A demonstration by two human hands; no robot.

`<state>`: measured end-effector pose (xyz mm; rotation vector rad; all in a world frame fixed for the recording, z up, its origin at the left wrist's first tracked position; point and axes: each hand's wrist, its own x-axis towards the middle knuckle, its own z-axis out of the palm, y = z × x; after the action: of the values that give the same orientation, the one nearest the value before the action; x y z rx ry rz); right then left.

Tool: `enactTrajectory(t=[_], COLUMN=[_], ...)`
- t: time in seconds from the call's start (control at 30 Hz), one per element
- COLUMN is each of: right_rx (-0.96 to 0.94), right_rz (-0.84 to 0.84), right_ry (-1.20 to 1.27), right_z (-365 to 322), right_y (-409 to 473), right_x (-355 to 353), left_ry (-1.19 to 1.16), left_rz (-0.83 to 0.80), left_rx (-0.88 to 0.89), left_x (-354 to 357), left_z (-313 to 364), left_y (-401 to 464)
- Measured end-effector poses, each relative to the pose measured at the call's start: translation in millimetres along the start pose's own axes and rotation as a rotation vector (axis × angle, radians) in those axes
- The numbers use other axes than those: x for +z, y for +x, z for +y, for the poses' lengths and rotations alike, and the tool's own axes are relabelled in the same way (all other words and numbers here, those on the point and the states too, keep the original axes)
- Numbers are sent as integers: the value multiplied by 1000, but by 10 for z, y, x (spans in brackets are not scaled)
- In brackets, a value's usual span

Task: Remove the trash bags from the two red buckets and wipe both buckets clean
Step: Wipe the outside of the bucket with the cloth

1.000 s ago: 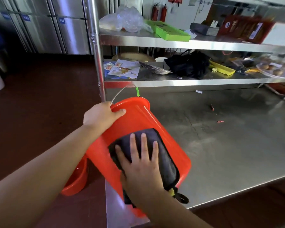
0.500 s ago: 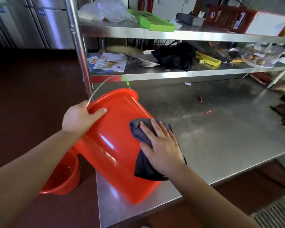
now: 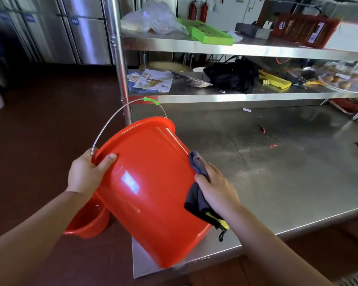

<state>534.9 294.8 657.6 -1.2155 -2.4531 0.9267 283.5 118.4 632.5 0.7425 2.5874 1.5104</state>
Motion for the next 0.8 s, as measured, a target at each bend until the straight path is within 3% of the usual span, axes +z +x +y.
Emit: enactTrajectory(t=[0.17,0.27,0.33,0.5,0.7,0.8], right_rx=[-246,-489,-548,-500,-218,-255], right_rz=[146,203,188,108,-27,-5], right_ry=[-518,-666,-682,-622,-352,-390], right_z=[-380,-634,-756,-787,-732,-714], right_y=[-251,-309,-202,226,718,641], right_x=[247,540,611,490,160,214], left_ry=[98,82,41,-44,-169,-50], left_rz=[19,33,27,48,-20,7], left_rx=[11,19,20,21,98,99], left_x=[133,196,187,175,75,13], left_z=[199,270,259,165,71,78], left_y=[-13,-37,-27,-48,-174,-283])
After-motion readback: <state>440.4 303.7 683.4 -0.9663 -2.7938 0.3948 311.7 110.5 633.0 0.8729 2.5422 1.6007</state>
